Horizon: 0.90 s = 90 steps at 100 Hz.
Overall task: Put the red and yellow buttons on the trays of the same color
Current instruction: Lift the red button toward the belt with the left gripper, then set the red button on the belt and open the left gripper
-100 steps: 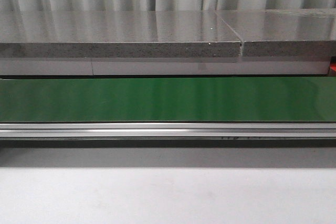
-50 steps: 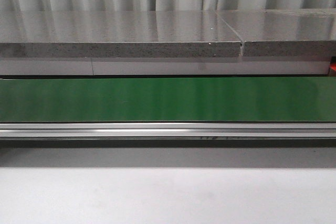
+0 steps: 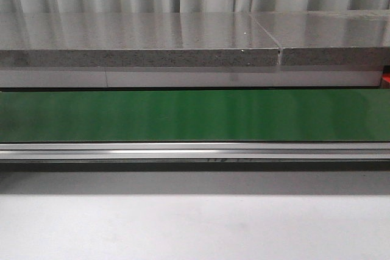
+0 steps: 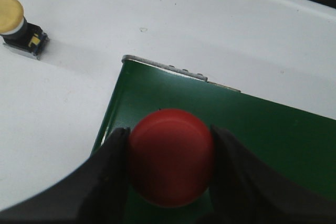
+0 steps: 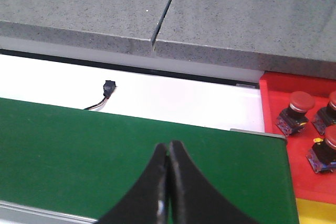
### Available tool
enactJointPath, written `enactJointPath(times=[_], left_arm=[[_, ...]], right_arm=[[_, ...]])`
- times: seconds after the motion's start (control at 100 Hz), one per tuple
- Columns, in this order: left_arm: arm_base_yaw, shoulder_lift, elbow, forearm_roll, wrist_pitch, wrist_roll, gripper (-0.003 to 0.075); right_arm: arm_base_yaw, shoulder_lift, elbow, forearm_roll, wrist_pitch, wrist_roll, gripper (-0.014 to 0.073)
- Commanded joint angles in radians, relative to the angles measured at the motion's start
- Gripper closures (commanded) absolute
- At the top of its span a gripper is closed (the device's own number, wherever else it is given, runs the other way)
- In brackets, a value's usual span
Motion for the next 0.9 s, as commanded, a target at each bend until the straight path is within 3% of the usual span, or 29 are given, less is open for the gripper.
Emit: enactJointPath(times=[0.0, 0.63, 0.75, 0.89], left_arm=[[-0.007, -0.001, -0.027, -0.016, -0.052, 0.001, 0.0739], [-0.007, 0.024, 0.022, -0.022, -0.026, 0.001, 0.0731], [-0.007, 0.024, 0.024, -0.022, -0.028, 0.003, 0.0645], [-0.007, 0.024, 0.024, -0.022, -0.024, 0.003, 0.0463]], right_arm=[[0.001, -0.009, -0.032, 0.02, -0.058, -0.007, 0.0661], [0.001, -0.009, -0.032, 0.02, -0.058, -0.007, 0.0661], [0.001, -0.009, -0.032, 0.02, -0.058, -0.007, 0.0661], [0.001, -0.009, -0.032, 0.02, -0.058, -0.007, 0.0661]])
